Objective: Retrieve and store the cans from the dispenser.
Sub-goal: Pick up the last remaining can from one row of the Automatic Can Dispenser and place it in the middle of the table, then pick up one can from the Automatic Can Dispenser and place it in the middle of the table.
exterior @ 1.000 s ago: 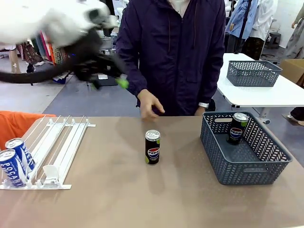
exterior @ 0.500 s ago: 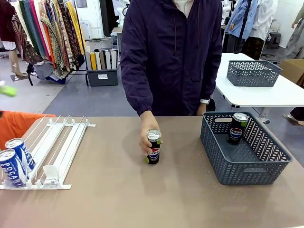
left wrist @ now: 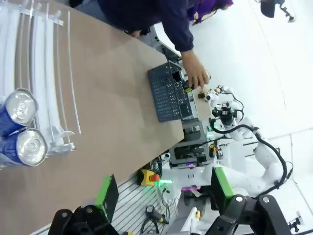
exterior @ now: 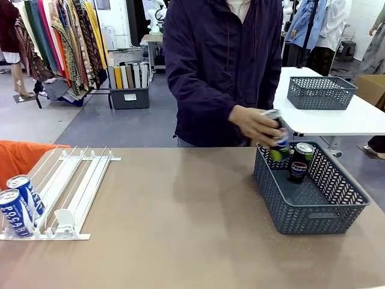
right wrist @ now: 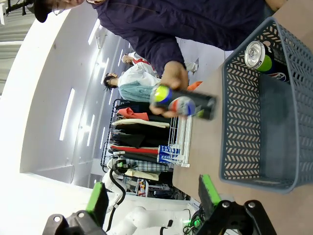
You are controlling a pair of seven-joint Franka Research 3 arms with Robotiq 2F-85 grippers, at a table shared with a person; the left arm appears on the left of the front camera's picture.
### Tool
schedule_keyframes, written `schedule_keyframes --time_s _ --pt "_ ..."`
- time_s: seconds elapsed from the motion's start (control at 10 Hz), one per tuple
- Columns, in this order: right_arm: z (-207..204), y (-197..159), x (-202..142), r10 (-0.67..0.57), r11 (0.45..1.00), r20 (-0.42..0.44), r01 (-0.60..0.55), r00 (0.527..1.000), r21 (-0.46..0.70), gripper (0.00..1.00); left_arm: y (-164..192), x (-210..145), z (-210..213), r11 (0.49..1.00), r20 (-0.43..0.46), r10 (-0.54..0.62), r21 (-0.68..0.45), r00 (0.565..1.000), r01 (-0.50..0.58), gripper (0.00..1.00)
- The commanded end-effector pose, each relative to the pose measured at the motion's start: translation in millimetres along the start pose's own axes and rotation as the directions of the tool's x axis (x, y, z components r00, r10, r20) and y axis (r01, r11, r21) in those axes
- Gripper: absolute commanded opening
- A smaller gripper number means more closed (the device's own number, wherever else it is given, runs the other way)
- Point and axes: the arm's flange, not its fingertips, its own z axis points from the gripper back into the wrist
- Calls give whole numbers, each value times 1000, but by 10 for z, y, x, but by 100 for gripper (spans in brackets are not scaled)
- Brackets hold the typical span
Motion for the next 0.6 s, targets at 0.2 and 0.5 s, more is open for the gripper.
schedule_keyframes --time_s 0.2,0.5 --pt "8 17 -6 16 1000 -9 -16 1000 3 100 -151 -6 49 999 36 -31 25 999 30 100" --pt "8 17 -6 16 1000 -9 -16 1000 3 100 -151 -6 49 999 36 -31 25 999 30 100"
